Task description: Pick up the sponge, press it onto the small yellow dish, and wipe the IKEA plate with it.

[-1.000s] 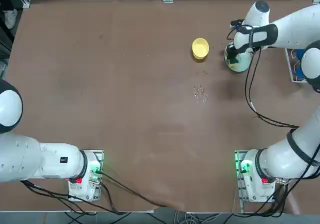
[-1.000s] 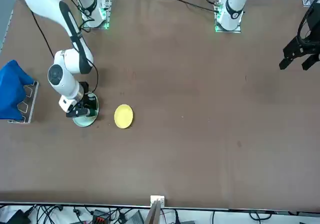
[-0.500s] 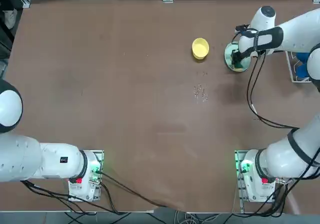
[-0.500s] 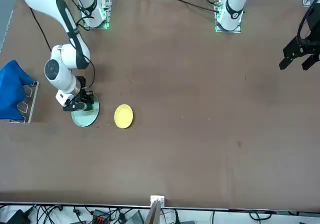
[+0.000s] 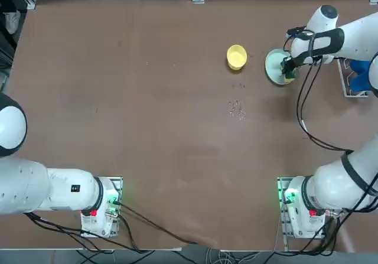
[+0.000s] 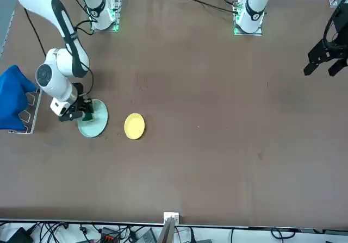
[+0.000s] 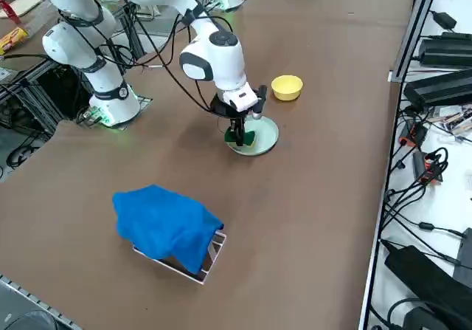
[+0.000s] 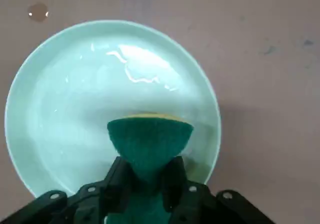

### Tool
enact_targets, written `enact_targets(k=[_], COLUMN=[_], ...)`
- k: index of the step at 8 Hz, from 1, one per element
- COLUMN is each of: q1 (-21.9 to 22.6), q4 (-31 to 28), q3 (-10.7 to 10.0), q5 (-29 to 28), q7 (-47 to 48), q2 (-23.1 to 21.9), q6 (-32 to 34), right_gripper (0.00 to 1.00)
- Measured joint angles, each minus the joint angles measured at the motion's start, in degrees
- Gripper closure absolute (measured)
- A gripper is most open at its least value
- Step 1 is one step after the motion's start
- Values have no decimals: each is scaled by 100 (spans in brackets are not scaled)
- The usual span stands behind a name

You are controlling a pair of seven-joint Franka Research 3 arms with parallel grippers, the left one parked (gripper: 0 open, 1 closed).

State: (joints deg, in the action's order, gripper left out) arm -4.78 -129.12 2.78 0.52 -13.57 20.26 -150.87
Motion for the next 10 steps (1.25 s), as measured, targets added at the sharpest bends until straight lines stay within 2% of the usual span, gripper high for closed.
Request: enact_targets(k=[4, 10], q1=[30, 664], q4=[706, 891], q3=[47, 84], q5=[0, -52], q7=[-104, 682], q2=[580, 709], q6=[-3, 12], right_gripper=[65, 65])
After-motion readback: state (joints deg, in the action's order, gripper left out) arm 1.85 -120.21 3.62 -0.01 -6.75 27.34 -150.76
